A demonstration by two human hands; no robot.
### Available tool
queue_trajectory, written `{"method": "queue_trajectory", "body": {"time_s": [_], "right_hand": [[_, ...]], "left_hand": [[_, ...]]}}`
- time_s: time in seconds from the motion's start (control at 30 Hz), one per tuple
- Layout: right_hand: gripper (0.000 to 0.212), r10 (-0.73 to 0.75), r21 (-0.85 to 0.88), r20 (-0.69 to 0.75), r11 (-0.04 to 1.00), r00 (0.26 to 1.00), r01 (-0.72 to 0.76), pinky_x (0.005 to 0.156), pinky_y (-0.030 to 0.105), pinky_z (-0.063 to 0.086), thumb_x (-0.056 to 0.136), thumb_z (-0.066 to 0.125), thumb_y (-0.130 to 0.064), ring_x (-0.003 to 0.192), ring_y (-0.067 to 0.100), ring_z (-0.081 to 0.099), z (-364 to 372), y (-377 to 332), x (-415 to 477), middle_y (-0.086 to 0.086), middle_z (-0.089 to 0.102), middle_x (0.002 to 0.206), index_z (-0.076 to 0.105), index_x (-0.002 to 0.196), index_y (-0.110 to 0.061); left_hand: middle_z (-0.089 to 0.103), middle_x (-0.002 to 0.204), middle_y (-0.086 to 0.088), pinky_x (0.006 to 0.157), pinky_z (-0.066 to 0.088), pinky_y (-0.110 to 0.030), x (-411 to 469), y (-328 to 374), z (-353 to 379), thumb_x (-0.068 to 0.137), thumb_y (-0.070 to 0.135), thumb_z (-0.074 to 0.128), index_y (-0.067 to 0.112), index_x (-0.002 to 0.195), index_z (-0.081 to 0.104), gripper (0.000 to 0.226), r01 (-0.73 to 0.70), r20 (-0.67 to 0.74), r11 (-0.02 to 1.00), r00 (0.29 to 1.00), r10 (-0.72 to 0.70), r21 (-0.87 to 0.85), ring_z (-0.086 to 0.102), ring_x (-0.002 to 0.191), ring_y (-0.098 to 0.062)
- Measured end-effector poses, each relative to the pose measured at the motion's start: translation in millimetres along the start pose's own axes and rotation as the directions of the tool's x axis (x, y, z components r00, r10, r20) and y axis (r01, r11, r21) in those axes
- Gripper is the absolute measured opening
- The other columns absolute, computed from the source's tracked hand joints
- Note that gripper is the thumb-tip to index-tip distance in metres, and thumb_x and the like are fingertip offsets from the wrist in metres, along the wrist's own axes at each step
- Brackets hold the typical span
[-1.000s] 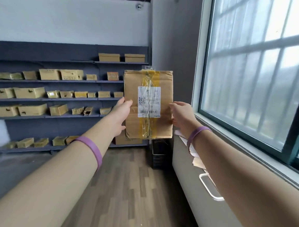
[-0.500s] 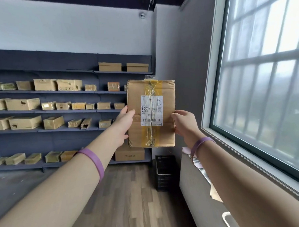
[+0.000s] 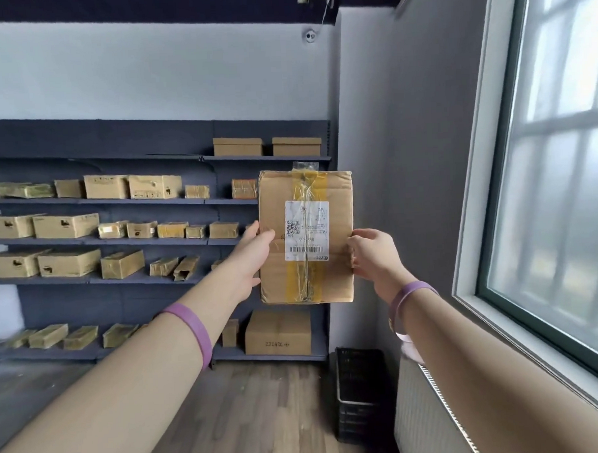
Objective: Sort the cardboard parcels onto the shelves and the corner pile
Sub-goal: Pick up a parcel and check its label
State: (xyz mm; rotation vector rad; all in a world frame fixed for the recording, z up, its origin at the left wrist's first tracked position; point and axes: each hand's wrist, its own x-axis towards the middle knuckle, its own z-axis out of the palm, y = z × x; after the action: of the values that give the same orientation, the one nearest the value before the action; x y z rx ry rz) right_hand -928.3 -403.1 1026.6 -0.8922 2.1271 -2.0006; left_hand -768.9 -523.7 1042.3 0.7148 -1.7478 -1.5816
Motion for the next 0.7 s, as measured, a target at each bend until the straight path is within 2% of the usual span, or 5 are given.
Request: {"method": "queue_trajectory", "body": {"time_s": [0.2,0.3,0.37,0.5,0.7], "right_hand": [[0.023,0.006,0.03,0.008,1.0,1.0,-0.006,0.068,0.034,0.051,0.09,0.046,-0.011,0.067,0.02,0.052,14.9,33.0,89.0,0.0,0.059,0.076,0.068,0.093,-0.016],[0.025,0.012,0.033,0.0,0.999,1.0,-0.012,0.073,0.038,0.056,0.089,0.047,-0.012,0.073,0.02,0.057,28.0,49.0,131.3,-0.001,0.063,0.081,0.07,0.098,-0.017],[0.03,-0.002,0.021,0.008,1.0,1.0,0.002,0.069,0.034,0.05,0.087,0.046,-0.013,0.068,0.017,0.053,38.4,58.1,157.8,-0.005,0.058,0.075,0.07,0.105,-0.014],[0.022,-0.029,-0.023,-0.019,0.999,0.999,0.028,0.071,0.034,0.045,0.087,0.048,-0.011,0.068,0.018,0.049,62.9,74.7,211.9,-0.004,0.055,0.067,0.068,0.083,-0.018],[0.022,-0.038,-0.055,-0.067,0.998,0.997,0.035,0.068,0.033,0.043,0.084,0.046,-0.008,0.068,0.02,0.046,106.9,100.6,311.7,-0.002,0.053,0.066,0.069,0.085,-0.008]], "left_hand": [[0.036,0.156,0.002,0.103,0.035,-0.041,87.0,-7.0,27.0,0.105,0.036,0.045,0.04,0.155,0.021,0.056,-0.003,-0.005,1.0,1.0,0.003,0.009,0.04,0.126,-0.017],[0.035,0.157,0.002,0.111,0.033,-0.047,133.2,-13.3,30.0,0.104,0.037,0.046,0.041,0.155,0.02,0.057,-0.001,0.001,1.0,1.0,0.001,0.021,0.037,0.139,-0.021],[0.035,0.157,0.004,0.113,0.032,-0.049,164.1,-18.9,30.8,0.104,0.038,0.046,0.041,0.155,0.018,0.059,-0.004,0.017,1.0,1.0,0.004,0.031,0.037,0.139,-0.021],[0.035,0.157,0.004,0.11,0.031,-0.047,229.1,-31.8,34.7,0.104,0.036,0.046,0.041,0.155,0.019,0.057,-0.015,0.044,1.0,0.999,0.014,0.025,0.039,0.132,-0.018],[0.032,0.159,0.004,0.11,0.031,-0.05,355.7,-45.2,38.4,0.104,0.033,0.047,0.04,0.155,0.021,0.057,-0.041,0.08,0.999,0.996,0.039,0.021,0.033,0.142,-0.021]]}}
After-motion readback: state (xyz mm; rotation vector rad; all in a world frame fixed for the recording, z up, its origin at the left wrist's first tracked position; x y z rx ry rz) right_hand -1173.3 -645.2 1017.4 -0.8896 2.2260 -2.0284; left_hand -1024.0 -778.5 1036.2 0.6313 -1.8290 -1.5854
